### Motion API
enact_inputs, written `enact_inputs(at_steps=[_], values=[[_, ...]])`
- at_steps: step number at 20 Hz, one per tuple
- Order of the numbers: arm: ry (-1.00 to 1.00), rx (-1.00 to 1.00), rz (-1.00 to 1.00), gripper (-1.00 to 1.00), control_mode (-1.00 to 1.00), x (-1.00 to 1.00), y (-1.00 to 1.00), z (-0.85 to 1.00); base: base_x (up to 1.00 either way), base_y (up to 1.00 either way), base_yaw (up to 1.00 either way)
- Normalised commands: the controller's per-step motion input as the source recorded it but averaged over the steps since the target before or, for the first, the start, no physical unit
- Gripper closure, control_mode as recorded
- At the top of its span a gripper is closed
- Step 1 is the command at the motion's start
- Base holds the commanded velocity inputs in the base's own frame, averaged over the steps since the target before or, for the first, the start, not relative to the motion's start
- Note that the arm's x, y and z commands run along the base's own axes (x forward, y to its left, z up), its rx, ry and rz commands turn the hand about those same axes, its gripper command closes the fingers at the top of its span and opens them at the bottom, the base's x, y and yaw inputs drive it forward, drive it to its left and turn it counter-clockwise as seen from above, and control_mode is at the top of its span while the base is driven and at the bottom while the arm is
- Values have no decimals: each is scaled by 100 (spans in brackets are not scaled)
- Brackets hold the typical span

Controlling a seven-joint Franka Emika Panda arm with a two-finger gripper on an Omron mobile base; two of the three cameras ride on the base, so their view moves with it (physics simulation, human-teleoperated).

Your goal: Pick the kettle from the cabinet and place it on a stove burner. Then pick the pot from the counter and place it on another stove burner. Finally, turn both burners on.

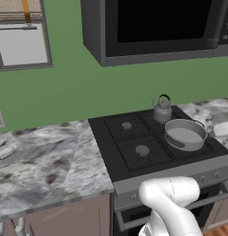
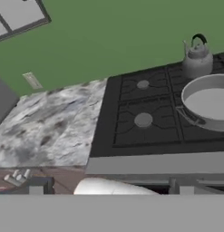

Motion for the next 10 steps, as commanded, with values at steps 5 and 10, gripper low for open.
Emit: enact_inputs(at_steps=[5,10], values=[[0,24,-6,-100,-100,-19,-57,0,0,0,0],[6,29,-2,-100,-100,-21,-49,0,0,0,0]])
